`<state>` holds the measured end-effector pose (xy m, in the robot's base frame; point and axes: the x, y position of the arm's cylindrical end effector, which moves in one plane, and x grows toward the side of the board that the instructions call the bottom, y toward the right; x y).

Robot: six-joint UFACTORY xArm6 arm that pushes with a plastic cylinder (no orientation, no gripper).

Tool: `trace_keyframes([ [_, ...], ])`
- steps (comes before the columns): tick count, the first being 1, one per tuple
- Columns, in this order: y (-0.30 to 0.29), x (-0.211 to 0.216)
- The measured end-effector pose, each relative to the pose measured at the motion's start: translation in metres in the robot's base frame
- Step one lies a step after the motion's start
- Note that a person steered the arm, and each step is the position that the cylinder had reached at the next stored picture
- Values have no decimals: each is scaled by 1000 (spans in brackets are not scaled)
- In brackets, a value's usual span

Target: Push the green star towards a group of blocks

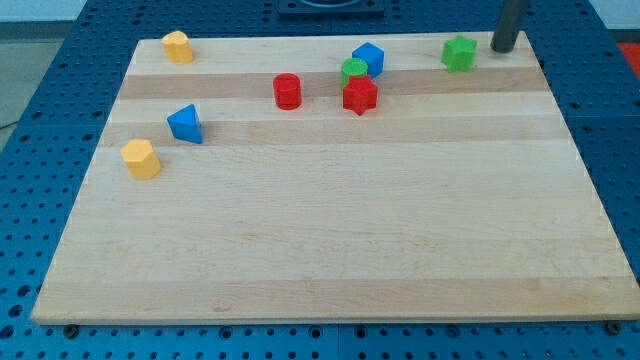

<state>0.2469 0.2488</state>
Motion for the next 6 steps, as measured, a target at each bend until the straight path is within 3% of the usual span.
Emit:
trace_keyframes([
  [1, -39, 27],
  [3, 48, -11],
  [4, 6, -18],
  [5, -93, 14],
  [6, -144, 42],
])
